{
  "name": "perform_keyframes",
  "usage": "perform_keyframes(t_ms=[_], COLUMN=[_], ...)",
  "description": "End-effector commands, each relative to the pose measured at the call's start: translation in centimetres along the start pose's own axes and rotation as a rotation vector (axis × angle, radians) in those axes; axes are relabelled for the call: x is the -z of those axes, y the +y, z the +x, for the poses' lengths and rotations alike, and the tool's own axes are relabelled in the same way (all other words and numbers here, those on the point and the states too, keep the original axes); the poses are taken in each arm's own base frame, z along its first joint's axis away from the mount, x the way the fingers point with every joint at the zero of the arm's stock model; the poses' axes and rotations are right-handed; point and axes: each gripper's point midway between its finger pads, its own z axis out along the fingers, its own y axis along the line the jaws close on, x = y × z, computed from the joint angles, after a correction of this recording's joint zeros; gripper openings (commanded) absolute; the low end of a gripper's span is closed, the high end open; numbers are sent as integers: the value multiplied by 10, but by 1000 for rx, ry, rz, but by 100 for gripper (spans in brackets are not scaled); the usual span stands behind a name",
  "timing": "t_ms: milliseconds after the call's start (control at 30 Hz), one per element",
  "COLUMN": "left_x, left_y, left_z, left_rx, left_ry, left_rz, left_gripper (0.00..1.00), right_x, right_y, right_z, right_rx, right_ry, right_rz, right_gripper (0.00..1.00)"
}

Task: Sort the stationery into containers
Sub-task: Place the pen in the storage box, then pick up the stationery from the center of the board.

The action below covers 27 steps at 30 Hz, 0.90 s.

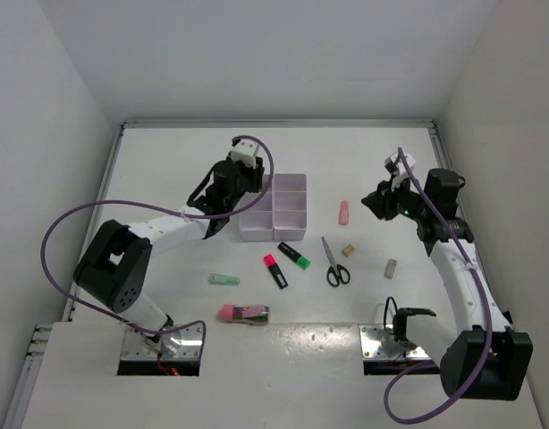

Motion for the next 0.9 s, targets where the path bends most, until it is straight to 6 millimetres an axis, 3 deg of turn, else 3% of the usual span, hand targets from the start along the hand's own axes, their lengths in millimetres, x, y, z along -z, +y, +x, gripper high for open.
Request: perform_keyframes(t_ms=[0, 33, 133, 167, 200, 233, 267, 300, 333, 367, 400, 433, 467, 500, 533, 567, 633, 700, 733, 767, 833, 867], left_x=[4, 6, 16, 21, 32, 37, 42, 48, 58, 66, 72, 84, 99, 109, 121, 130, 155, 168, 176, 179, 183, 183], left_y=[-8, -13, -18, -23, -27, -29, -26, -24, -24, -22, -19, -14, -6, 1, 9, 26, 48, 64, 76, 81, 92, 92], left_z=[-27, -34, -66, -79, -90, -99, -124, -112, -120, -135, -131, -109, -111, -101, -89, -68, -73, -48, -49, -43, -22, -22], left_rx=[16, 17, 28, 32, 31, 42, 70, 66, 97, 116, 133, 140, 145, 145, 156, 154, 196, 185, 196, 196, 192, 192], left_ry=[-83, -93, -147, -169, -168, -160, -180, -91, -72, -64, -18, 92, 103, 134, 166, 189, 119, 130, 108, 113, 143, 144], left_rz=[24, 34, 47, 61, 65, 61, 39, 31, 31, 21, 2, -27, -54, -85, -121, -184, -241, -300, -335, -348, -384, -384], left_gripper=[45, 45, 46, 39, 27, 10, 0, 0, 0, 0, 17, 42, 64, 86, 91, 94, 97, 99, 99, 99, 99, 99], right_x=[0, 0, 1, -2, -3, -7, -9, -19, -24, -29, -32, -43, -50, -54, -61, -67, -75, -91, -93, -101, -115, -117], right_y=[1, 1, -4, -11, -23, -26, -37, -41, -42, -44, -46, -48, -45, -53, -55, -57, -61, -61, -56, -60, -52, -58], right_z=[-8, -8, -4, 0, 0, 5, 14, 27, 34, 42, 41, 57, 61, 58, 71, 66, 72, 77, 81, 74, 79, 82], right_rx=[34, 43, 11, -14, -34, -61, -87, -151, -180, -203, -223, -263, -287, -293, -322, -323, -346, -376, -395, -378, -387, -379], right_ry=[-28, -28, -9, 6, 23, 57, 108, 200, 252, 298, 328, 379, 395, 399, 450, 458, 498, 544, 575, 568, 601, 604], right_rz=[-20, -20, 19, 46, 102, 118, 159, 135, 123, 109, 101, 91, 80, 104, 120, 128, 147, 137, 126, 131, 155, 177], right_gripper=[31, 34, 62, 73, 84, 82, 72, 26, 10, 5, 5, 6, 10, 16, 22, 26, 32, 36, 40, 42, 53, 56])
